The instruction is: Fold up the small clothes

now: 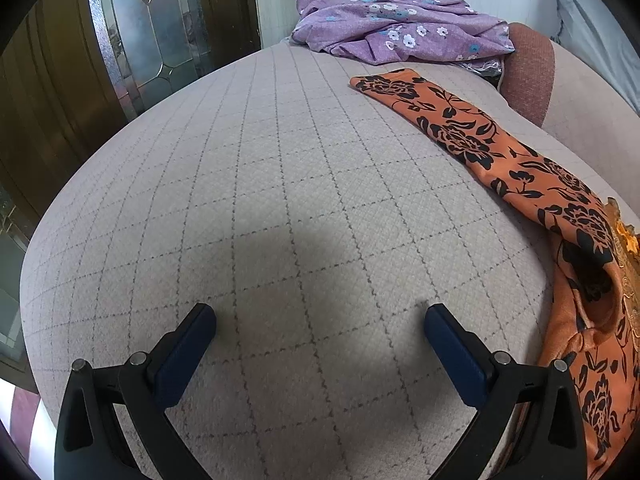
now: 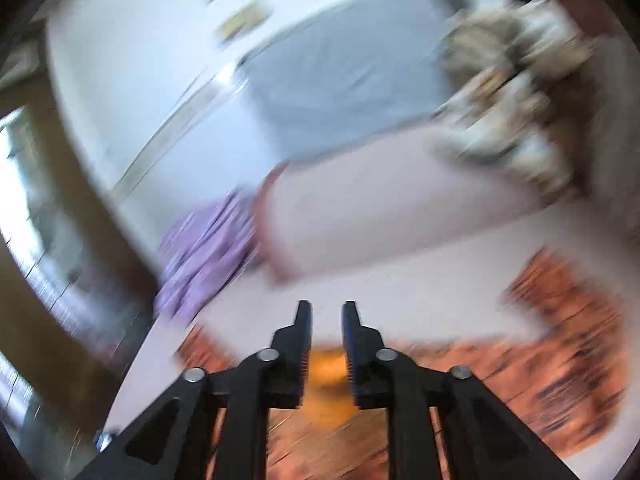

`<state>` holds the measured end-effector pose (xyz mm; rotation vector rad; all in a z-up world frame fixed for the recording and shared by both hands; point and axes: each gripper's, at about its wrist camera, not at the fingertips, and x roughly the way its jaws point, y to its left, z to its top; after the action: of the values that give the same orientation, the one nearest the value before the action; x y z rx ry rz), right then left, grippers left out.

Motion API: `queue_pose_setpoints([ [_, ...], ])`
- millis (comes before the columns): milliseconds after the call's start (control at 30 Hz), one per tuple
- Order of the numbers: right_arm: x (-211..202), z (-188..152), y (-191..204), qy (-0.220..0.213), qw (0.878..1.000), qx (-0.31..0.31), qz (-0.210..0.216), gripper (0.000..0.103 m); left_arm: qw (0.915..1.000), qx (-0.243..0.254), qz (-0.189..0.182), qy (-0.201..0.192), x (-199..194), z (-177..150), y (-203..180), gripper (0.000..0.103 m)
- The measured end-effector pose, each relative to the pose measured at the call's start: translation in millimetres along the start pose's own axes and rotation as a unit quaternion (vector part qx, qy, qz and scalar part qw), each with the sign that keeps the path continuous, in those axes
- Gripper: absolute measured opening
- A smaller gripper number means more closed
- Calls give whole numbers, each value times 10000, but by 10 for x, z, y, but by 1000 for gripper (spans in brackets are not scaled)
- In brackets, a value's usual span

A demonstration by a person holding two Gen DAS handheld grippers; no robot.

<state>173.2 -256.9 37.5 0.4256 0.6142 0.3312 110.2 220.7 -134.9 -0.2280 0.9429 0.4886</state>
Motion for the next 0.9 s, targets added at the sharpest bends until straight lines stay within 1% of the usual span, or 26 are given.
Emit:
queue_pose_setpoints([
  [33, 147, -243, 66, 251, 9997, 61, -2, 67, 10000, 4, -25, 19, 3, 4, 3, 103],
  [67, 255, -487, 61, 495, 9985, 241, -7, 71, 10000, 7, -47, 29, 2, 4, 8, 103],
  [133, 326, -883, -94, 898, 9936, 664, 147, 70, 10000, 11, -59, 34, -4, 1, 15, 103],
  [167, 340, -944, -189, 961, 9923, 771, 116, 70, 10000, 10, -38, 26, -5, -3, 9, 103],
  [200, 251, -1022, -385, 951, 9906, 978, -33, 70, 10000, 10, -5, 16, -4, -8, 0, 103],
  [233, 193, -985, -629, 866, 9884, 1240, -130, 70, 10000, 10, 36, 2, -6, -14, -14, 103],
  [267, 87, -925, -906, 699, 9832, 1675, -196, 70, 10000, 14, 76, -20, -9, -20, -28, 103],
  [300, -66, -919, -1115, 505, 9754, 2132, -220, 71, 9999, 18, 95, -32, -11, -23, -33, 103],
  [333, -162, -834, -1469, 224, 9598, 2790, -226, 71, 9999, 17, 103, -41, -10, -26, -36, 103],
  [367, -170, -779, -1642, 81, 9498, 3118, -250, 71, 9999, 11, 96, -44, -11, -28, -32, 103],
  [400, -179, -692, -1887, -107, 9362, 3501, -284, 71, 9999, 9, 93, -49, -11, -29, -27, 103],
  [433, -127, -592, -2082, -221, 9263, 3753, -230, 70, 9999, 12, 97, -59, -11, -32, -27, 103],
  [500, 74, -393, -2322, -355, 9148, 4019, -168, 70, 9999, 27, 129, -75, 1, -31, -41, 103],
  [533, 139, -352, -2391, -405, 9118, 4082, -209, 70, 9999, 34, 142, -77, 8, -27, -46, 103],
  [600, 381, -254, -2587, -538, 9001, 4309, -345, 70, 9998, 37, 148, -84, 14, -24, -45, 103],
  [633, 484, -210, -2650, -556, 8968, 4372, -398, 70, 9998, 40, 151, -88, 17, -25, -45, 103],
  [700, 647, -187, -2831, -619, 8872, 4518, -702, 70, 9998, 49, 165, -95, 28, -16, -54, 103],
  [767, 693, -198, -2961, -765, 8739, 4701, -970, 70, 9998, 57, 176, -101, 32, -15, -59, 103],
  [833, 689, -153, -3121, -839, 8673, 4774, -1130, 67, 9998, 60, 181, -110, 32, -15, -62, 103],
  [867, 724, -154, -3200, -845, 8639, 4812, -1222, 54, 9998, 58, 178, -112, 30, -18, -61, 103],
  [900, 742, -138, -3215, -831, 8625, 4835, -1241, 23, 9998, 58, 178, -112, 31, -18, -61, 103],
])
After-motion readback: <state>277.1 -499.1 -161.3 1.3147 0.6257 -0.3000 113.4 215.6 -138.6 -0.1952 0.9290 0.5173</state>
